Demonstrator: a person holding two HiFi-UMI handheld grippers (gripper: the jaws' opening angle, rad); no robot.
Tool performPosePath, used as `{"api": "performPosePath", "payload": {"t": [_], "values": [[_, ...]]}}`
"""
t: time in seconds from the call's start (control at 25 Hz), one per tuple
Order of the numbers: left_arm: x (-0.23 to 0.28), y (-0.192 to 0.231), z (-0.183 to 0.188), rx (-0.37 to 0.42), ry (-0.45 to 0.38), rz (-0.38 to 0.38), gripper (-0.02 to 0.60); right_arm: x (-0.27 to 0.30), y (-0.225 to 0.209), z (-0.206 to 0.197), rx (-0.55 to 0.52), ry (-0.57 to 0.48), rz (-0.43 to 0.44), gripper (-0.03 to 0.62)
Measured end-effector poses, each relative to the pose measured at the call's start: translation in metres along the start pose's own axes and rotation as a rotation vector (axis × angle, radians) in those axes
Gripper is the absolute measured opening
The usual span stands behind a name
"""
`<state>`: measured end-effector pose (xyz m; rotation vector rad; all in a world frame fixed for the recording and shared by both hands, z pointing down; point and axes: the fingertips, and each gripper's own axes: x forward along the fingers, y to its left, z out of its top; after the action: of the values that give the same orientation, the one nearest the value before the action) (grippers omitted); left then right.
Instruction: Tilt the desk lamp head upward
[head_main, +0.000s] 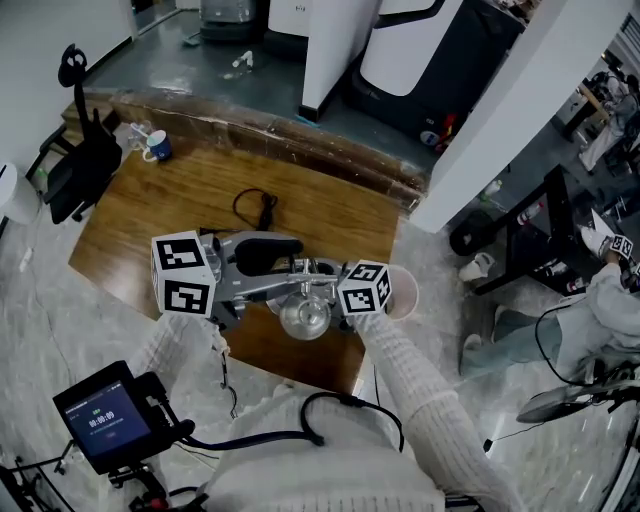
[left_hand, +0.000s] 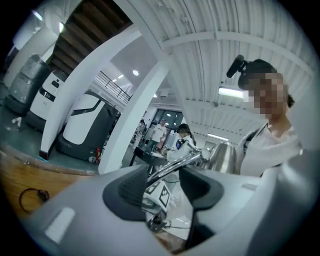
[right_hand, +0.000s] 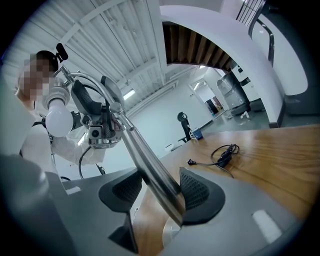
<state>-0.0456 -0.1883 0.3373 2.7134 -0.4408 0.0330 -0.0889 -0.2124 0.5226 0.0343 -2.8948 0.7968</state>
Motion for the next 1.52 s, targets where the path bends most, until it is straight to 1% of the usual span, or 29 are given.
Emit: {"api": "performPosePath", "payload": {"t": [0.36,0.48,0.56,0.72,0.92,1.08,1.16,1.24,1.32,1.4,1.52], "values": [[-0.002,0.014,0.01,-0.153,-0.078,0.054,0.206,0.0,0.002,0.003,0.006,-0.017,-0.002,0.229],[-0.003,0.017,0.012,-0.186,-0.098,0.067,0.206,0.001,0.002,0.003,0.002,-0.01,0.003,0.228],[-0.003,0.018,0.012,-0.192,-0.104,0.071,0.207,0.001,0.002,0.002,0.0,-0.009,0.004,0.229],[-0.003,0.014,0.011,-0.169,-0.124,0.078,0.207,0.001,0.002,0.001,-0.005,-0.007,0.008,0.23],[-0.005,0.015,0.011,-0.135,-0.167,0.111,0.206,0.001,0.0,0.001,-0.008,-0.006,0.007,0.233],[-0.006,0.015,0.011,-0.06,-0.188,0.141,0.203,0.001,-0.001,0.001,-0.012,-0.007,0.016,0.236],[-0.009,0.016,0.008,-0.015,-0.195,0.163,0.215,0.001,-0.001,0.001,-0.009,-0.009,0.016,0.236],[-0.013,0.018,0.003,0.03,-0.178,0.202,0.229,0.001,-0.003,0.001,-0.006,-0.007,0.008,0.236],[-0.016,0.021,-0.003,0.061,-0.157,0.235,0.23,0.0,-0.007,0.0,-0.016,-0.005,-0.011,0.252],[-0.019,0.021,-0.01,0.064,-0.152,0.248,0.23,-0.005,-0.009,0.003,-0.048,-0.02,-0.034,0.264],[-0.026,0.025,-0.024,0.029,-0.18,0.283,0.229,-0.024,-0.01,0.013,-0.084,-0.091,-0.079,0.262]]}}
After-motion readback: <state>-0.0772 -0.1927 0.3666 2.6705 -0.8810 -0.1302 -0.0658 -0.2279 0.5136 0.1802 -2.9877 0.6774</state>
